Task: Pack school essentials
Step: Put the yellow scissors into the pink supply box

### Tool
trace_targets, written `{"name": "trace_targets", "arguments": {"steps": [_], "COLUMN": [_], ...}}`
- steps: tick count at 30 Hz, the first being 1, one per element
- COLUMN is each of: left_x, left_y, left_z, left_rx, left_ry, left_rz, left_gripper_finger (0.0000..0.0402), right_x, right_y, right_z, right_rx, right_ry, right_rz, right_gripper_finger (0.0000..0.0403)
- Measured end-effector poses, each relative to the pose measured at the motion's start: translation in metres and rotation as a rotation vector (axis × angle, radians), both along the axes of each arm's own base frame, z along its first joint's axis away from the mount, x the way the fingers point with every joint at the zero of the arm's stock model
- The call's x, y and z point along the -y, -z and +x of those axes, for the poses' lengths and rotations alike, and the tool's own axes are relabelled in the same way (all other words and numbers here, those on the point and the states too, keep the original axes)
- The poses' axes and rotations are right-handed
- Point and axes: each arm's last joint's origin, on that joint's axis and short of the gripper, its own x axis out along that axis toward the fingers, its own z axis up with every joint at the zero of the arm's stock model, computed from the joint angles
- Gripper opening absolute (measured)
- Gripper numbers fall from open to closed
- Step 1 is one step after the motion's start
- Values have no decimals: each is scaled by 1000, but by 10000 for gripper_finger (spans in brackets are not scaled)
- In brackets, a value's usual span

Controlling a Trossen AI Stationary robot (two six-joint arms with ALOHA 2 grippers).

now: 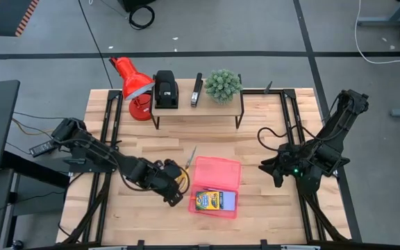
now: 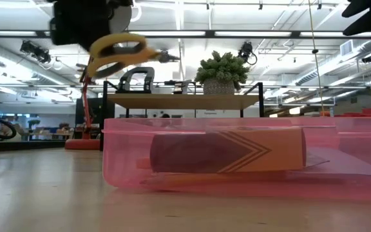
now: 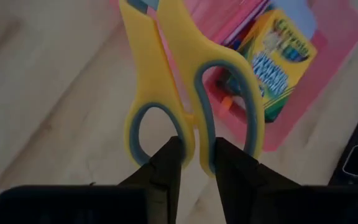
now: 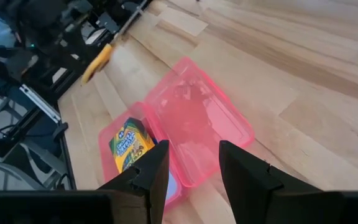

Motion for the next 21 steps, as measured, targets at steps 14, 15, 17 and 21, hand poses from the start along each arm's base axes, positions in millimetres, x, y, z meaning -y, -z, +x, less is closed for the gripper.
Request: {"name": "trace_targets", "arguments": {"steps": [14,15,17,21], "left_x": [0,1,2,6], "left_y": [-19,-18,-16,-14], "left_z": [20,20,23,30], "left_rx": [162,158,167,214], "left_ry": [377,402,441,495], "left_rz": [171,178,195,222], "left_gripper_finger": [88,87,84,84], "right_x": [-7,-7,-8,-9], "right_y": [6,6,5,4], "right_z": [5,5,6,7], "right_rx": [-11,-8,2,19], "right_ry": [21,21,20,24], "right_rz": [21,26,40,60], "right_gripper_finger": [147,147,147,147]}}
